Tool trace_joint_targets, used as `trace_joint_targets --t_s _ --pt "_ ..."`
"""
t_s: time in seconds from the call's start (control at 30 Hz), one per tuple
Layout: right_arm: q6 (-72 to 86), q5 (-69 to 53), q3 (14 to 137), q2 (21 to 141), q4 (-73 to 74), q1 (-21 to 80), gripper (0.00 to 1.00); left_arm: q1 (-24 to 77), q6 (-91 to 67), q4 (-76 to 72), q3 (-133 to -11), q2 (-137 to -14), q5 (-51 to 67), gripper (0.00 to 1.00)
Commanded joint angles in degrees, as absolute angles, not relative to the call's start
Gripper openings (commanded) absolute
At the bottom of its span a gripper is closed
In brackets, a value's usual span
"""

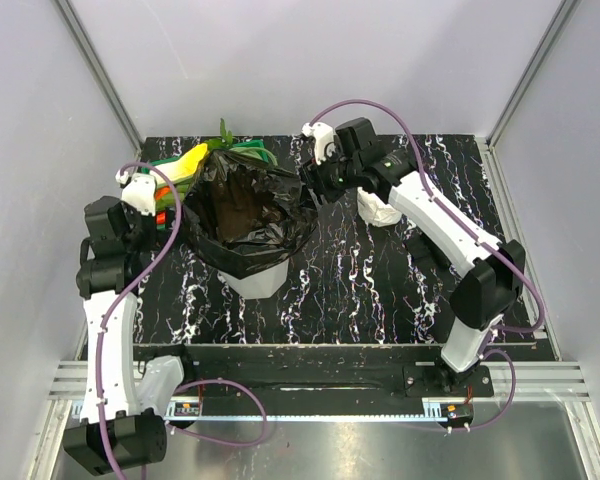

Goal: Put the trash bags into the trash bin
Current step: Place the trash bag in the trash bin.

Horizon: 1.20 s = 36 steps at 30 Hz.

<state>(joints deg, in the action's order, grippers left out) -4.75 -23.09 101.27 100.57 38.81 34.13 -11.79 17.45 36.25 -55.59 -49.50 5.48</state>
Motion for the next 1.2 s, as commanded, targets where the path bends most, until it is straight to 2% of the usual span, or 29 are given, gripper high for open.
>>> trace_joint_targets --t_s 0.0,0.2,0.4,0.83,1.17 --pt "-4.6 -23.1 101.3 101.3 35.7 34.1 0.66 -12.2 14.7 31.3 -58.3 -47.8 6.7 0.99" --pt "-4.4 -24.6 100.7 102.2 35.6 34.2 0.66 -12.5 12.0 33.1 -60.0 -48.4 12.8 0.99" --pt "-4.5 -26.6 100.9 102.6 35.5 34.2 0.65 -12.4 10.8 31.1 -55.6 -48.9 20.6 0.99" --pt "-5.4 -28.2 97.7 102.7 33.5 34.5 0.64 -12.2 13.4 29.3 -48.5 -50.2 24.0 0.99" --pt "-9.7 -23.9 94.2 101.7 32.4 38.3 0.63 -11.6 15.6 26.8 -45.5 -52.8 25.6 0.99"
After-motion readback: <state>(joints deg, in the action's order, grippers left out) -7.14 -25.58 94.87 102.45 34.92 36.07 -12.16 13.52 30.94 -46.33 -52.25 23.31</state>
